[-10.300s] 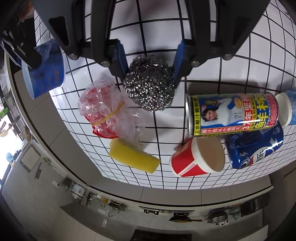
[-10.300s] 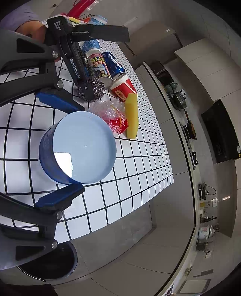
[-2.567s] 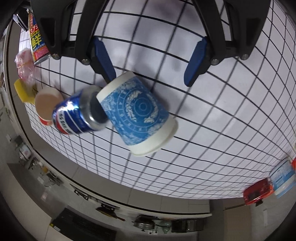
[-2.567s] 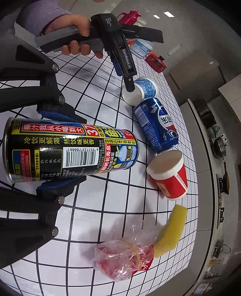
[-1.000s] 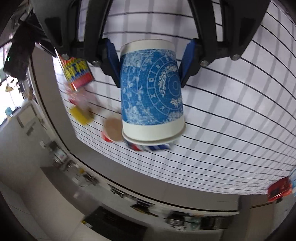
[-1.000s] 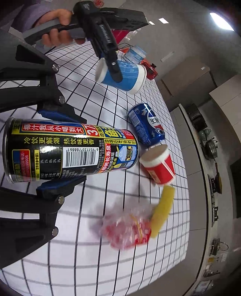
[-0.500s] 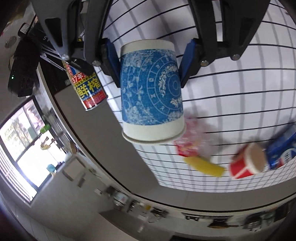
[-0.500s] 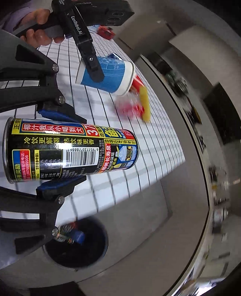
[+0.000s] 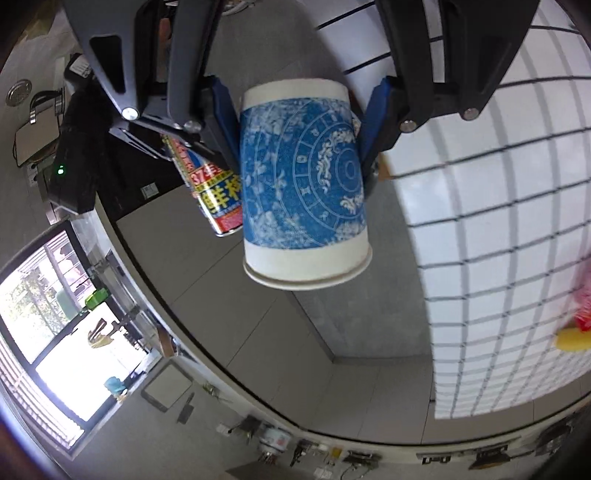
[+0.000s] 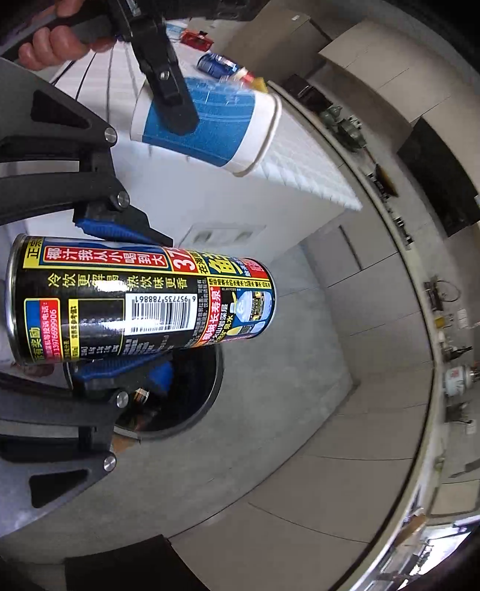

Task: Collect trash
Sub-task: 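Carry cup and can over the black bin and open both tools, then move both tools back to the island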

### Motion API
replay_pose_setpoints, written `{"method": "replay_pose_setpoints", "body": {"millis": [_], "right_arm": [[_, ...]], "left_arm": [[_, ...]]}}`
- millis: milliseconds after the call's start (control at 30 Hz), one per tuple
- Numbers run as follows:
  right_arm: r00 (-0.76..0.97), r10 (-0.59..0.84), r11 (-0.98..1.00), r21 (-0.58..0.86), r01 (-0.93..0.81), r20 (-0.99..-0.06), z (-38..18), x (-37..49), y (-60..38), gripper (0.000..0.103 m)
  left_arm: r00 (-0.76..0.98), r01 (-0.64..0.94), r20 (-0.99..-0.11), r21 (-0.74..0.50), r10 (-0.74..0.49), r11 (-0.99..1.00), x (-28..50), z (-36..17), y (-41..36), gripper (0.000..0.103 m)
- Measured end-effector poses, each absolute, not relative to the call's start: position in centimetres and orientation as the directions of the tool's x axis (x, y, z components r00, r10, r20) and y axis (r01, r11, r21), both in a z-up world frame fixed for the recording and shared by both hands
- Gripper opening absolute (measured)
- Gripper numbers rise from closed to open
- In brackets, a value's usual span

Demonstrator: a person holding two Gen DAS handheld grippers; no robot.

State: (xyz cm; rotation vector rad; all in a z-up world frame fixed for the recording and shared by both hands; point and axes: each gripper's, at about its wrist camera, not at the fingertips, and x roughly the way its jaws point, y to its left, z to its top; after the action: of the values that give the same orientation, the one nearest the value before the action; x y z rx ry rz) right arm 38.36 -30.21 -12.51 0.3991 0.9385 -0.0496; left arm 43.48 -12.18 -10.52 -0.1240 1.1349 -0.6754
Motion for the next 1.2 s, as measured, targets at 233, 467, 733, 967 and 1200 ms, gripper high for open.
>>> {"method": "replay_pose_setpoints", "body": {"millis": [233, 467, 733, 967, 1200], "right_arm": [[0.496, 0.193, 0.927, 0.323, 0.19, -0.846, -18.0, 40.9, -33.7, 0.055], [0.411, 0.223, 0.936, 0.312, 0.163, -0.884, -22.9, 44.5, -33.9, 0.055], [0.398, 0.188, 0.941, 0.281, 0.189, -0.898, -23.3, 45.6, -34.8, 0.071], [0.489, 0.127, 0.944, 0.256, 0.207, -0.863, -18.4, 44.1, -34.5, 0.071], [0.608, 0.144, 0.947, 0.286, 0.143, -0.781, -11.0, 43.6, -28.4, 0.071]], "left_arm": [[0.202, 0.367, -0.875, -0.349, -0.44, 0.862, 43.9, -14.3, -15.7, 0.061], [0.185, 0.305, -0.927, -0.261, -0.326, 0.916, 44.5, -16.8, -18.3, 0.063], [0.118, 0.27, -0.946, -0.261, -0.301, 0.927, 44.8, -17.5, -19.6, 0.074], [0.196, 0.325, -0.89, -0.336, -0.411, 0.884, 43.4, -11.2, -18.2, 0.074], [0.328, 0.31, -0.821, -0.374, -0.467, 0.874, 41.5, -5.5, -7.1, 0.074]]}}
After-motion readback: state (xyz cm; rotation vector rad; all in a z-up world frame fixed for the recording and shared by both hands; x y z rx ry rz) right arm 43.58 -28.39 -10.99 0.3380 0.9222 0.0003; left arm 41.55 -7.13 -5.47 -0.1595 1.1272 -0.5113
